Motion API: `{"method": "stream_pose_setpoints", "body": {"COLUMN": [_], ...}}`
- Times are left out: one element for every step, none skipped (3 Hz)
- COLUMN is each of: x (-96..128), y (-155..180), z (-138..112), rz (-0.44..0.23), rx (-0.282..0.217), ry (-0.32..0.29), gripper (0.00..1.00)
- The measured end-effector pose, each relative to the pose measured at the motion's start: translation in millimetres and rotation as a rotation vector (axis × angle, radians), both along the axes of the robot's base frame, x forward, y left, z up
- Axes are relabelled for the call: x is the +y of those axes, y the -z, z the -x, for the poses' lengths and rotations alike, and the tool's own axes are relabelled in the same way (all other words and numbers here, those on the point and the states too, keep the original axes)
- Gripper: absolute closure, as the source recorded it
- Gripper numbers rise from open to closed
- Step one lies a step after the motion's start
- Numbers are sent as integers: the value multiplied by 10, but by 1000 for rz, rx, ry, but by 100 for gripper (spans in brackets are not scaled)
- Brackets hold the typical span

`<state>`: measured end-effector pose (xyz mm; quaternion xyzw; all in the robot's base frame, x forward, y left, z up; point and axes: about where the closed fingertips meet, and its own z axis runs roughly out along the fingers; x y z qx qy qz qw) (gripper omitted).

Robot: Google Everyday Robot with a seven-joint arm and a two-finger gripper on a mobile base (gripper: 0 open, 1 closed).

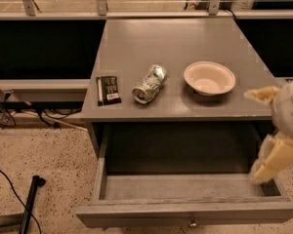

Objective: Close top drawer

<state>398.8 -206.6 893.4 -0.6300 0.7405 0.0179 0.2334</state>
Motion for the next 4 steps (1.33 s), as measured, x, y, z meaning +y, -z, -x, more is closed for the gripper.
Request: {"method": "stream_pose_setpoints", "body": {"x": [-113, -163, -134, -134], "y": [743, 1138, 1325, 1325], "z": [224, 389, 389, 389], "rz": [-65, -59, -55, -55], "rx": [-5, 22, 39, 39], "ry": [10, 25, 25, 25], "gripper": [0, 0, 0, 0]}}
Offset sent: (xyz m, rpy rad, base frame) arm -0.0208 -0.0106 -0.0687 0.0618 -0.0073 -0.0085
